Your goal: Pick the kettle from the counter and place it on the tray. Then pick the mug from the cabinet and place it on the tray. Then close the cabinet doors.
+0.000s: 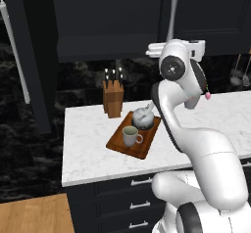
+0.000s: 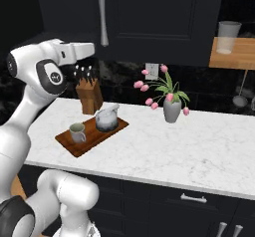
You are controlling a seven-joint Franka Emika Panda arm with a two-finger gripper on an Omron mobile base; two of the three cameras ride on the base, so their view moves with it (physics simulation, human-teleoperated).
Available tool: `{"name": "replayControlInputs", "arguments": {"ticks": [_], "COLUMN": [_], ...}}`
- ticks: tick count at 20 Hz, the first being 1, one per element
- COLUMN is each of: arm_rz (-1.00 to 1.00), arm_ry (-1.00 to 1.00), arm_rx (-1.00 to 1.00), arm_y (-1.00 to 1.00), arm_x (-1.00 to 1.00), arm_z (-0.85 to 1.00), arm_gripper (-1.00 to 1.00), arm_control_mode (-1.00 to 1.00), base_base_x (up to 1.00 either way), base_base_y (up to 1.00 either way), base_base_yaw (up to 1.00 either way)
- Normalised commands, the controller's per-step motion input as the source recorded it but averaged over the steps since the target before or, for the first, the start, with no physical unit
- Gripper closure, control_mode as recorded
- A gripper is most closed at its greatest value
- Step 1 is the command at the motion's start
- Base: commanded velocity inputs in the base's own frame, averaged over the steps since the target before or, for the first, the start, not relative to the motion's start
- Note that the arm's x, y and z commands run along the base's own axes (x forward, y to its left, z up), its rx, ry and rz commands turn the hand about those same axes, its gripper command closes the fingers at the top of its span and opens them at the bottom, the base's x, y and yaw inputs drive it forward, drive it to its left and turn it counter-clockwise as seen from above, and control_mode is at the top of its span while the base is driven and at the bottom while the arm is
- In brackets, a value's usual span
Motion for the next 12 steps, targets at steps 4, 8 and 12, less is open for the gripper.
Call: {"name": "replayControlInputs", "arguments": {"ticks": [4, 8, 12], "arm_rz": [0.0, 0.0, 0.0], "arm_ry": [0.0, 0.0, 0.0], "arm_rx": [0.0, 0.0, 0.0], "arm_y": [0.19, 0.14, 0.08], "arm_x": [-0.3, -0.28, -0.29], "arm_z": [0.0, 0.0, 0.0], "arm_gripper": [-1.0, -1.0, -1.0], "arm_control_mode": [-1.0, -1.0, -1.0], "base_base_x": [0.0, 0.0, 0.0], "base_base_y": [0.0, 0.0, 0.0], "base_base_yaw": [0.0, 0.0, 0.0]}}
